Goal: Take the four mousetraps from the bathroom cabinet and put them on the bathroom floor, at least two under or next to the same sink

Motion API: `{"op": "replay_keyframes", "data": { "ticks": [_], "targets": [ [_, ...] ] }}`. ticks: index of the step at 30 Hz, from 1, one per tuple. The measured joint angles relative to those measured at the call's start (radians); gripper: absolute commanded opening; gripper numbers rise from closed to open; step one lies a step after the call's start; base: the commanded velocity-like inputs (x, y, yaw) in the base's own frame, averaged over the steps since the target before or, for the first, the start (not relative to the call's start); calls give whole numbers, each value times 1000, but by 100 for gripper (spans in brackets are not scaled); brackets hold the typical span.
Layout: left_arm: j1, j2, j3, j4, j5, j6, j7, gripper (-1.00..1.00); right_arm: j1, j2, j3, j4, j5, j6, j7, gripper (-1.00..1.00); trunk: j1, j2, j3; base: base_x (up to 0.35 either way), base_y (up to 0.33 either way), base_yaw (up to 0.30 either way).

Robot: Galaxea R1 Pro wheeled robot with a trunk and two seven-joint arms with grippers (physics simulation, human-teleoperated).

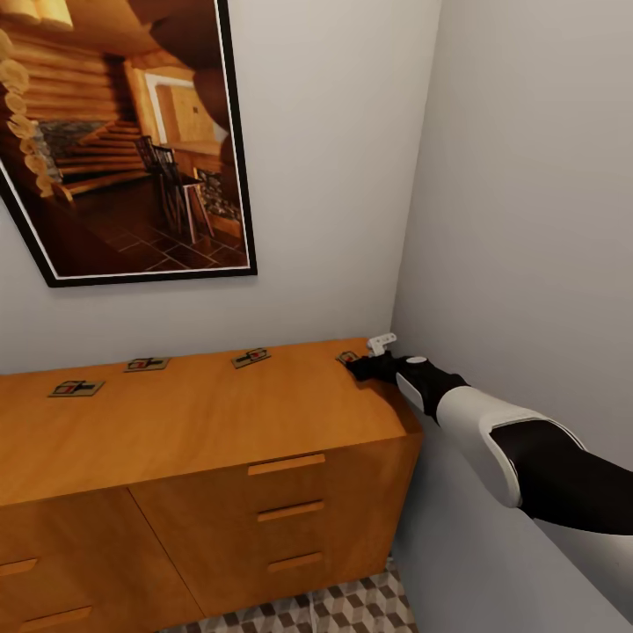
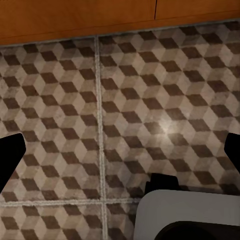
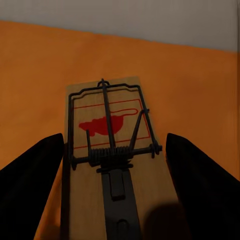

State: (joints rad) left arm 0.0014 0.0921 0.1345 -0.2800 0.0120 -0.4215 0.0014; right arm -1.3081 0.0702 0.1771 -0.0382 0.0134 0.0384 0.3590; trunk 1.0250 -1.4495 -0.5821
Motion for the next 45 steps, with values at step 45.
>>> {"op": "replay_keyframes", "data": {
  "ticks": [45],
  "targets": [
    [0, 1, 2, 0, 1, 1, 0, 100, 0, -1, -2, -192, 5, 261, -30, -100, 0, 0, 0, -18, 13, 0]
  ]
}}
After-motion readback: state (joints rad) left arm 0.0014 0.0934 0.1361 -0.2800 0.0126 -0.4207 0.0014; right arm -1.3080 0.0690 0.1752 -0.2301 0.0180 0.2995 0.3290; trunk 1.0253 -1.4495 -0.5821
